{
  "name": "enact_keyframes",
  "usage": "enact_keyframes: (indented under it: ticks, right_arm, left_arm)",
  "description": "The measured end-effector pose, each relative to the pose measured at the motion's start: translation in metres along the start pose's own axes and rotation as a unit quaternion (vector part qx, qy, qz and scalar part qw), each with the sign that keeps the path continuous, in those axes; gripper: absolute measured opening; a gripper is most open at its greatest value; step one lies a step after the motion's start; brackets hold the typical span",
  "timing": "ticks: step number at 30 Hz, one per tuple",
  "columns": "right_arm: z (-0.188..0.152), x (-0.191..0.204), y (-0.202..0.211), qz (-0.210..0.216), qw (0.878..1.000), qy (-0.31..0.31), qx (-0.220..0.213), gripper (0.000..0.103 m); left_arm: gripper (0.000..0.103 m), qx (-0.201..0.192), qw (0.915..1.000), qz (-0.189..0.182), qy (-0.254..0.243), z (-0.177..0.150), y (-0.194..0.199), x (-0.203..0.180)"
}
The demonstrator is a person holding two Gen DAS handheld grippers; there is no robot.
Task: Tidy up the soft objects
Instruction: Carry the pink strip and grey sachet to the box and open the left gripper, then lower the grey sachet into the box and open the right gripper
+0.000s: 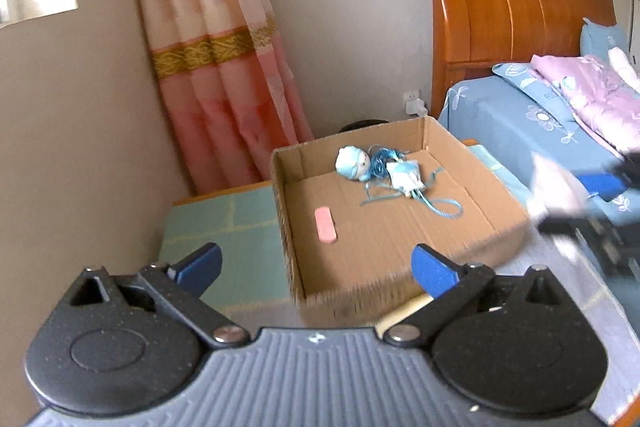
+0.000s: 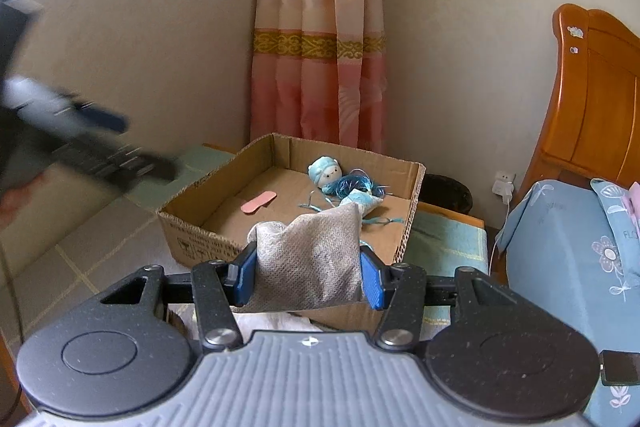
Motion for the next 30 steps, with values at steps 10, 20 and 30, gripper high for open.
enact_keyframes:
  ticks: [10, 20, 30]
  right_arm:
    - [0.023, -0.009, -0.020, -0.015, 0.999, -0.042, 0.016, 0.057]
    - [0.048, -0.004, -0.053, -0.028, 0.997, -0.045, 0.048, 0.057]
    - [0.058, -0.007, -0.074, -0.070, 0.996, -0.042, 0.042, 0.103]
  left_arm:
    - [0.102, 0.004, 0.9987, 0.036, 0.035, -0.071, 0.028, -0.007]
    - [0.102, -0.002, 0.9966, 0.019, 0.080, -0.095, 0.038, -0.010]
    - [0.102, -0.002, 0.9954, 0.038, 0.088, -0.103, 0.043, 0.001]
Point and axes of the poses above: each gripper's, at about its wrist camera, not at the fingertips, and y roughly against the way its jaws point, x to its left, z to its top, the point moved 1 cm from there along -y, roughly the way its jaws point, and after that the axes turned 1 degree about y, right-handed, at the moved point
